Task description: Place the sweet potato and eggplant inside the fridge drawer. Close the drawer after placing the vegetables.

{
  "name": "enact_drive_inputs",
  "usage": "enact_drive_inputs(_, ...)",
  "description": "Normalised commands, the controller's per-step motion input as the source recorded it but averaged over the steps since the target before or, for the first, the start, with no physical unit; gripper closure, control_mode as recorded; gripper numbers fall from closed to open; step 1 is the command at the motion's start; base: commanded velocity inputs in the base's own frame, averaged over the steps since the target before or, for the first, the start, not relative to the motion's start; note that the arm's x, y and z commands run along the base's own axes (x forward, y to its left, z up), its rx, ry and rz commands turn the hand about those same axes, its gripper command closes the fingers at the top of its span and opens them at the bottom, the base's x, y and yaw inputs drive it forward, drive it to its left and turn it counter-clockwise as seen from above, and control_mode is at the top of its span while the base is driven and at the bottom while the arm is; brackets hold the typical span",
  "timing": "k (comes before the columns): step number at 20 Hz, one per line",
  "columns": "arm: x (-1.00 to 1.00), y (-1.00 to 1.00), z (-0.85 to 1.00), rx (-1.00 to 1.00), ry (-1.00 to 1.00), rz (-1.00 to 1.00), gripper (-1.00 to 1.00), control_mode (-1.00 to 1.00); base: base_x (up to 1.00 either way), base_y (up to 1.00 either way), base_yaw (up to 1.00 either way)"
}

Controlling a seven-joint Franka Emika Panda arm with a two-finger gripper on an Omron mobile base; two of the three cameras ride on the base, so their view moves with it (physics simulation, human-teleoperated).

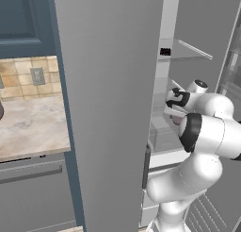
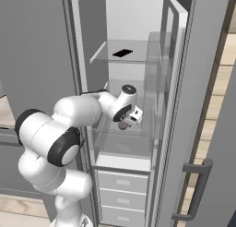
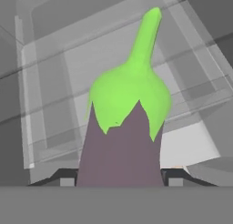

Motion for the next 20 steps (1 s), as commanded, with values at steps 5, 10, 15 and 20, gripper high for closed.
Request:
enact_drive_inputs(5, -0.08, 0.05, -0.44, 0.0, 0.0, 0.05, 1.0, -1.0, 0.0, 0.0, 0.0)
enact_drive_inputs(10, -0.25, 0.06, -0.48, 0.0, 0.0, 0.06, 1.0, -1.0, 0.0, 0.0, 0.0)
enact_drive_inputs(15, -0.53, 0.04, -0.47, 0.0, 0.0, 0.07, 1.0, -1.0, 0.0, 0.0, 0.0)
enact_drive_inputs(20, -0.84, 0.0, -0.12, 0.0, 0.0, 0.04, 1.0, -1.0, 0.0, 0.0, 0.0)
